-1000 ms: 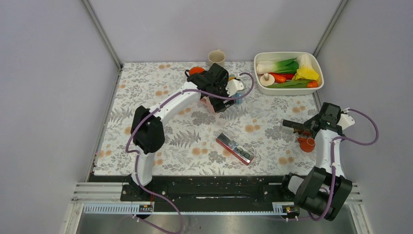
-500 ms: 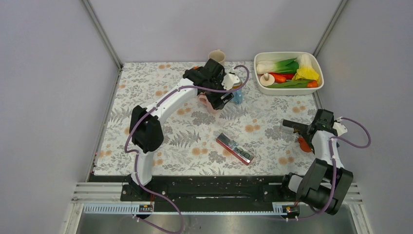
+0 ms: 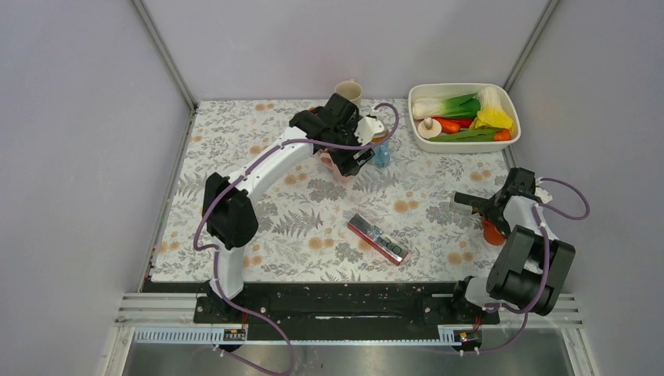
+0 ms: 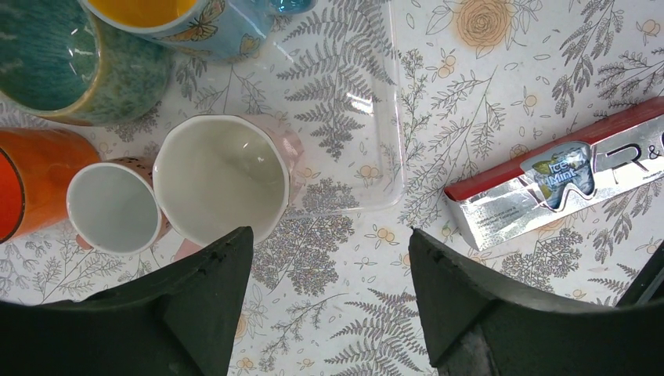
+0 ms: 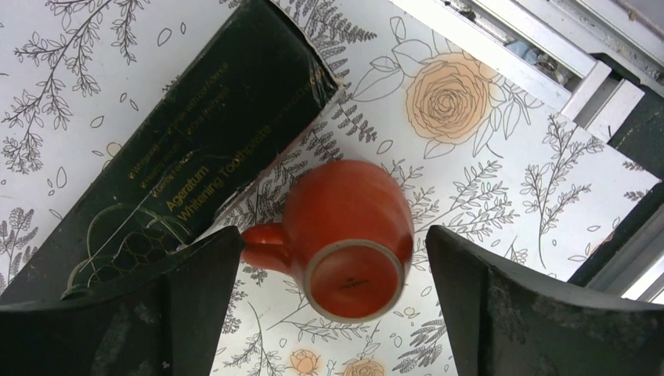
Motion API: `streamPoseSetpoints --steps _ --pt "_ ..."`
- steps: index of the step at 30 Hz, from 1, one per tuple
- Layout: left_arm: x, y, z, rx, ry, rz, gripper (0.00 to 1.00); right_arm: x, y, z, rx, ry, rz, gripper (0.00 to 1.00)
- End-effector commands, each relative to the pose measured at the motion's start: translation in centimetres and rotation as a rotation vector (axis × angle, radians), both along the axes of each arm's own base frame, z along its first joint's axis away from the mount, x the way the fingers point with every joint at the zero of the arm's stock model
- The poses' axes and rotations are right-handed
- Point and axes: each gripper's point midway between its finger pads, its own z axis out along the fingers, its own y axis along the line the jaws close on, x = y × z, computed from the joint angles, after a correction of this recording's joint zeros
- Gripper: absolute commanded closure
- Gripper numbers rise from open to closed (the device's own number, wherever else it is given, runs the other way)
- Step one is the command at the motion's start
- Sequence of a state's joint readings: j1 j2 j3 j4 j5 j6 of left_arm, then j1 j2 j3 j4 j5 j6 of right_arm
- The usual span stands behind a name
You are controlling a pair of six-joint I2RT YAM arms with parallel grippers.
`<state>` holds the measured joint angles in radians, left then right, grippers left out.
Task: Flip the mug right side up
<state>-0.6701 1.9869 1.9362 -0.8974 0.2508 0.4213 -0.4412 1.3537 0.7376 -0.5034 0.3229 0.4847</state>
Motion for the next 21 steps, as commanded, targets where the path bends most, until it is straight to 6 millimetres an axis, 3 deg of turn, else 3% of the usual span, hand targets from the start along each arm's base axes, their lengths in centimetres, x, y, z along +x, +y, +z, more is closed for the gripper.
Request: streamPoseSetpoints --steps 1,5,9,11,14,18,21 --pt "-0.6 -0.1 3.2 -0.062 -0.052 -0.024 0.24 0.6 -0.8 0.1 -0.026 0.03 0.037 0.05" --pt "-0.6 0.0 3.7 -0.069 -0.064 -0.025 0.24 0.7 -0.9 -0.2 -0.026 0.04 0.046 0.23" --pt "-0.7 0.1 4.1 -0.075 -0.069 -0.026 0.24 1.0 -0.2 0.2 -0.001 0.004 0.074 0.54" --pt "-0.8 0.1 4.2 -0.079 -0.066 -0.026 0.24 1.3 0.9 0.2 0.043 -0.026 0.107 0.65" --pt "-0.8 0.0 4.5 -0.089 -0.064 -0.021 0.23 2.0 3.3 0.1 0.148 -0.074 0.183 0.7" --pt "-1.2 -0.5 4.5 -0.12 -0.029 -0.009 0.23 3.2 8.5 0.0 0.337 -0.127 0.35 0.82" --pt "-1.7 -1.4 5.0 -0.191 0.019 0.031 0.24 4.1 12.1 0.5 0.378 -0.111 0.486 0.85"
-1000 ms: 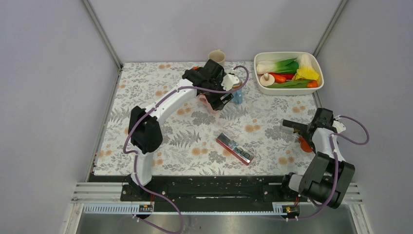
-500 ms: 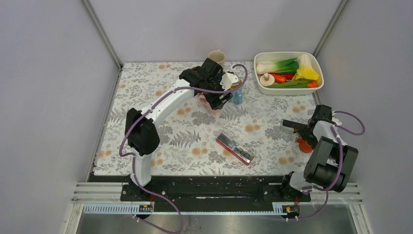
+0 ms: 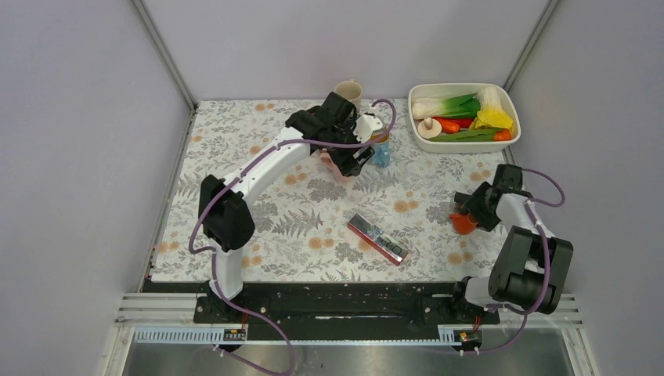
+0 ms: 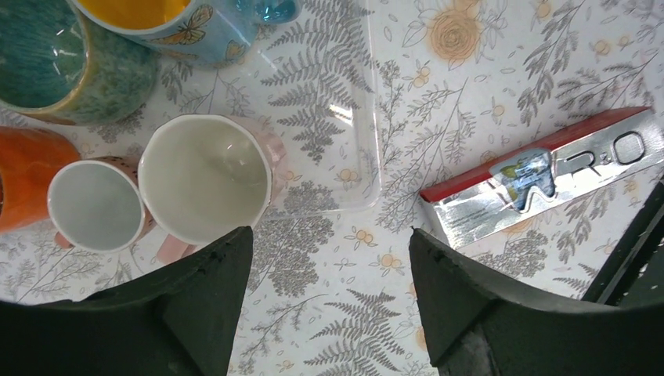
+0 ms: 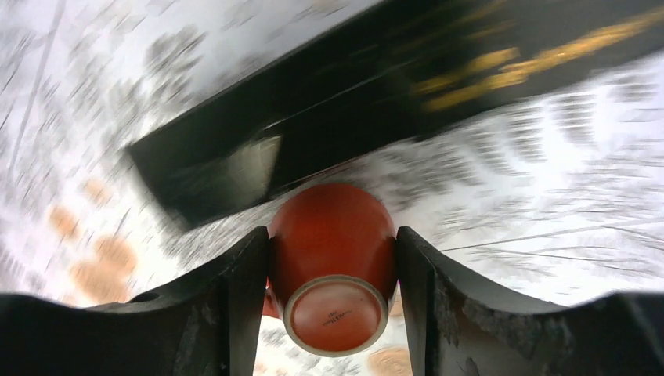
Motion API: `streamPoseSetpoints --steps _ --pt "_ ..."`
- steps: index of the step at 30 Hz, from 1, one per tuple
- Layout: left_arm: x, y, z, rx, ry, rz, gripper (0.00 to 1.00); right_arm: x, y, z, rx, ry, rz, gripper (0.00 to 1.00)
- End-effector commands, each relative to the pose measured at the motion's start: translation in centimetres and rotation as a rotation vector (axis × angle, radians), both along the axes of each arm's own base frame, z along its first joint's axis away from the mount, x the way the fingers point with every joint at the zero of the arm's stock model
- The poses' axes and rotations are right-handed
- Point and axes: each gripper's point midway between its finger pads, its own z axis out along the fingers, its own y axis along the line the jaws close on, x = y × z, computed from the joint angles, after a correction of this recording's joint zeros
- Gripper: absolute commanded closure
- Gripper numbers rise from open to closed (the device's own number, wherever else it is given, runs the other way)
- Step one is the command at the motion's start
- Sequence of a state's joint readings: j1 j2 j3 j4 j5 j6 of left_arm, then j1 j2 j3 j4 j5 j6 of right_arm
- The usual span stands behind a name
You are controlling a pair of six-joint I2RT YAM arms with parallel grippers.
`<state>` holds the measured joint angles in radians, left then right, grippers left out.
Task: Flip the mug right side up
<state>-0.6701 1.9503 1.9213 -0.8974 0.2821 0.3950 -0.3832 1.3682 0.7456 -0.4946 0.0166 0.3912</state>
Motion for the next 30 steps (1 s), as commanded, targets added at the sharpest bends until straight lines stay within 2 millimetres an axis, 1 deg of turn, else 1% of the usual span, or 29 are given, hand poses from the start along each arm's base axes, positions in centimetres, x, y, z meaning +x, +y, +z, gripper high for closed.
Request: streamPoseSetpoints --steps 1,4,5,6,8,14,16,21,22,26,30 --pt "-1.1 -1.8 4.1 -0.193 0.028 0.051 0.24 1.4 7.3 1.2 0.172 -0.041 0.247 0.85" --pt "-2.2 -3.6 4.9 -0.344 0.127 0.104 0.24 2.5 9.8 2.4 0.238 -0.095 0.298 0.92" --pt "-2.9 -4.1 4.8 -0.384 0.165 0.103 0.24 2.8 10.2 2.9 0.247 -0.113 0.309 0.93" --pt "-3.3 -4.9 5.2 -0.442 0.216 0.124 0.25 3.2 10.7 3.4 0.251 -0.131 0.324 0.93" --pt "-3.8 -5.9 5.0 -0.489 0.269 0.122 0.25 3.5 11.3 4.0 0.25 -0.146 0.341 0.93" --pt "-5.0 -8.5 1.6 -0.502 0.381 0.141 0.25 3.8 13.0 4.1 0.293 -0.149 0.365 0.94" --pt "-5.6 -9.2 1.0 -0.523 0.428 0.142 0.25 3.9 13.6 4.2 0.299 -0.159 0.377 0.94" --pt "-6.9 -10.6 -0.7 -0.559 0.562 0.176 0.25 4.2 14.3 4.2 0.321 -0.181 0.364 0.94" --pt "-7.3 -10.9 -1.3 -0.559 0.585 0.181 0.25 4.3 14.5 4.2 0.327 -0.186 0.363 0.94" --pt "-8.4 -12.4 -2.5 -0.574 0.626 0.177 0.24 4.5 14.9 4.0 0.348 -0.188 0.348 0.94" --pt "-9.0 -13.9 -4.0 -0.594 0.679 0.17 0.24 5.2 15.2 4.7 0.37 -0.209 0.329 0.94"
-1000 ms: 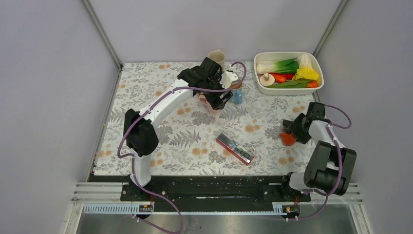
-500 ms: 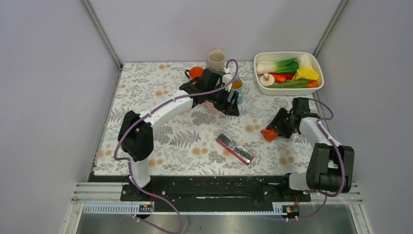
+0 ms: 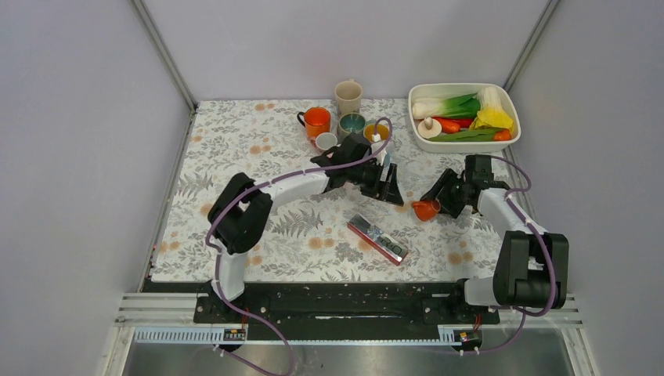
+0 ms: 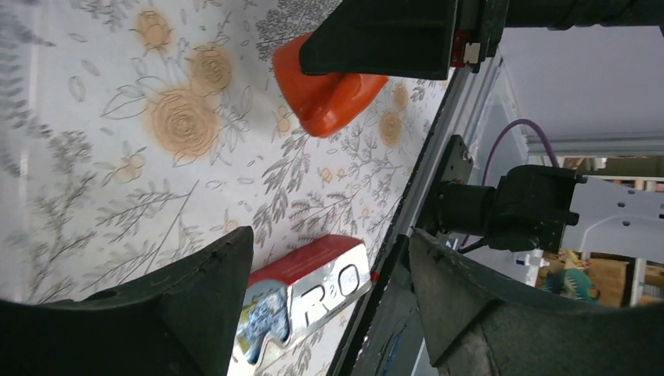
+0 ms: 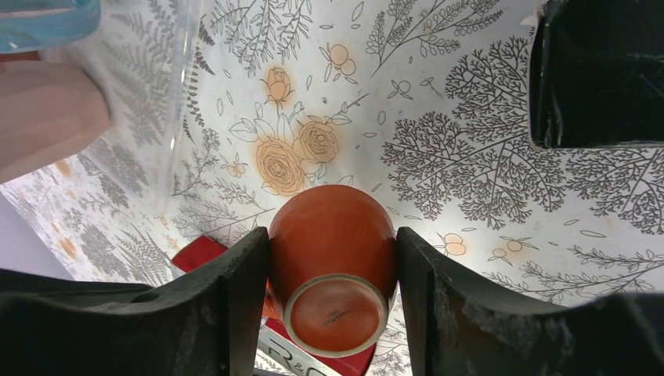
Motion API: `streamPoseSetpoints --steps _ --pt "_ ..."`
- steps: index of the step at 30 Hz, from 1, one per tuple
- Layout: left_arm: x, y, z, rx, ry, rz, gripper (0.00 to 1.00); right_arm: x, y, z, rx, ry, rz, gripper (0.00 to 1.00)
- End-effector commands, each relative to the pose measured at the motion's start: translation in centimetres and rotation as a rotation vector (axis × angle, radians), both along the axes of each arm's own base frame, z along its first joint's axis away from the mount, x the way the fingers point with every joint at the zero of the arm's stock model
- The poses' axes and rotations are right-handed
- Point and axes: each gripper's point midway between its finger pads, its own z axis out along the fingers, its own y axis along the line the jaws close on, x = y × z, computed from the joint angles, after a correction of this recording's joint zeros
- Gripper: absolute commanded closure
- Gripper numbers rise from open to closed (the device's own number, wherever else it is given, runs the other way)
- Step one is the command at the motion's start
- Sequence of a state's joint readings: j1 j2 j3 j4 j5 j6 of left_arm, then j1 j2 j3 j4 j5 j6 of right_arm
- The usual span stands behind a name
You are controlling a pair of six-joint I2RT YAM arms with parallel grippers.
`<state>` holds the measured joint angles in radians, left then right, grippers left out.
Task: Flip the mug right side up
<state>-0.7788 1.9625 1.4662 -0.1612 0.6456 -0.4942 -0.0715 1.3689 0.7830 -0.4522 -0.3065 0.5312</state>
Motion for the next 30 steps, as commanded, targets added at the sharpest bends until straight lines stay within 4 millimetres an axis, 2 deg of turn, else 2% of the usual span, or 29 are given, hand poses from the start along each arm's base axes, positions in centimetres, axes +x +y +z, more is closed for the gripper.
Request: streamPoseSetpoints --steps 1,8,11,15,20,25,28,30 --pt "-0.5 -2.8 0.8 -0.123 0.018 -0.033 0.24 1.8 0.9 1.9 0.059 -0.067 -0.02 0.95" --pt "-0.5 -4.9 0.9 -0.256 -0.027 -0.085 0.33 2.9 1.3 3.6 0.109 -0.084 -0.067 0.95" --pt "-0.7 -5.1 -0.2 -0.296 -0.002 -0.078 0.37 3.6 1.4 4.4 0.132 -0.096 -0.093 0.95" --pt "-0.6 -5.4 -0.6 -0.341 0.006 -0.064 0.37 4.4 1.7 5.8 0.168 -0.125 -0.115 0.95" --pt "0.3 -6.0 0.2 -0.38 -0.007 -0.046 0.33 4.7 1.9 7.0 0.193 -0.147 -0.131 0.95" --pt "1.1 -6.5 2.5 -0.473 -0.055 -0.06 0.26 4.4 2.1 7.7 0.21 -0.161 -0.136 0.95" --pt "1.3 -6.9 3.1 -0.482 -0.083 -0.087 0.27 4.4 2.2 8.0 0.216 -0.165 -0.143 0.95" --pt "1.3 -7.0 2.8 -0.476 -0.078 -0.089 0.32 4.5 2.2 8.4 0.224 -0.17 -0.144 0.95"
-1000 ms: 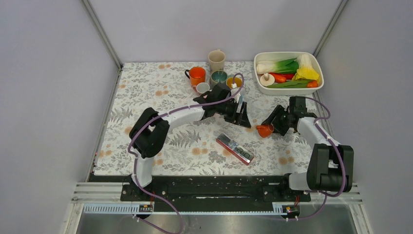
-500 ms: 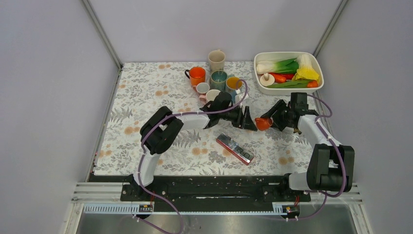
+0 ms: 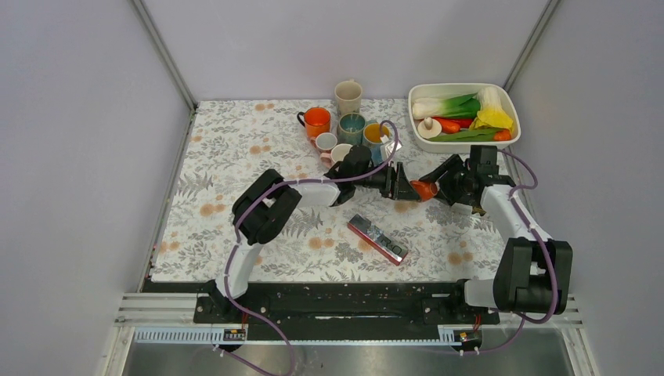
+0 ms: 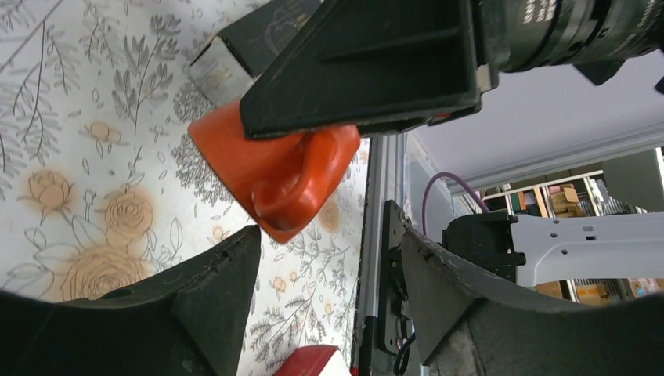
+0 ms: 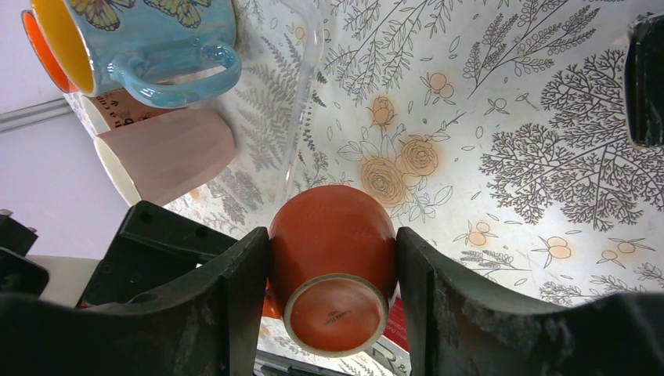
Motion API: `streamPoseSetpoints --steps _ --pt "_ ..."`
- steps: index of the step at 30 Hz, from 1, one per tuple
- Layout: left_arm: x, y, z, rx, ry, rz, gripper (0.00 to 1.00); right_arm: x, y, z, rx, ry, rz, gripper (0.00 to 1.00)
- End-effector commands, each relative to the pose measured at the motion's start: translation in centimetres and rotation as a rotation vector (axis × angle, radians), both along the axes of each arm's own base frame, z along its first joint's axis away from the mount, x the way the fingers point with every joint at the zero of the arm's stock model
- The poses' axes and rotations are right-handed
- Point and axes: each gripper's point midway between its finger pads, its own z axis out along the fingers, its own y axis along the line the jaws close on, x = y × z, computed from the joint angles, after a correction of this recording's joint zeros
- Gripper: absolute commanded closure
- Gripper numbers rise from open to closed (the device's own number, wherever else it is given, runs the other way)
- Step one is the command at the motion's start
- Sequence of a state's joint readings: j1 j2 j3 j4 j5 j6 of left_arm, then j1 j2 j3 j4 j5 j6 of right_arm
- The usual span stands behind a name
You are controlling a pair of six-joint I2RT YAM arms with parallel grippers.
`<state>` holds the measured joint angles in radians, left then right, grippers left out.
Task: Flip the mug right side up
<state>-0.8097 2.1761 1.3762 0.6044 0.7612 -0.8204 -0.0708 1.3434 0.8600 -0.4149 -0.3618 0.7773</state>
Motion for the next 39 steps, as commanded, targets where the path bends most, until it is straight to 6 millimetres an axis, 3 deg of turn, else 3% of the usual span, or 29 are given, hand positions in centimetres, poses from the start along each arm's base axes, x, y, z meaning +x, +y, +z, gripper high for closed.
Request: streamPoseSetpoints --steps 1,8,11,18,21,24,29,31,39 --pt "0.6 -0.9 3.4 -0.109 -0.103 -0.04 0.34 1.4 0.9 3.8 0.047 -0.108 0.009 0.95" --pt "0.9 -1.5 5.4 -0.154 -0.153 -0.066 0.41 1.5 1.6 4.3 0.083 -0.113 0.009 0.94" --pt "0.8 -1.8 6.4 -0.181 -0.144 -0.078 0.5 1.6 1.8 4.3 0.102 -0.118 0.005 0.94" --pt "0.8 -1.8 7.2 -0.199 -0.134 -0.088 1.0 1.7 2.5 3.5 0.121 -0.099 0.01 0.93" --pt "1.4 -1.8 6.5 -0.176 -0.118 -0.062 1.0 1.2 2.6 2.1 0.119 -0.068 0.011 0.93" --pt "2.2 -1.6 4.5 -0.103 -0.105 -0.037 1.0 0.6 2.6 0.5 0.121 -0.036 0.006 0.89" --pt "2.9 -1.1 1.7 0.019 -0.13 -0.013 1.0 0.2 3.4 -1.4 0.149 0.013 0.036 0.58" --pt "3.1 -0.9 1.1 0.035 -0.138 -0.003 1.0 0.2 3.7 -2.0 0.154 0.033 0.048 0.52" --pt "3.2 -1.1 0.7 0.017 -0.121 -0.002 1.0 0.5 4.2 -3.8 0.172 0.08 0.038 0.54"
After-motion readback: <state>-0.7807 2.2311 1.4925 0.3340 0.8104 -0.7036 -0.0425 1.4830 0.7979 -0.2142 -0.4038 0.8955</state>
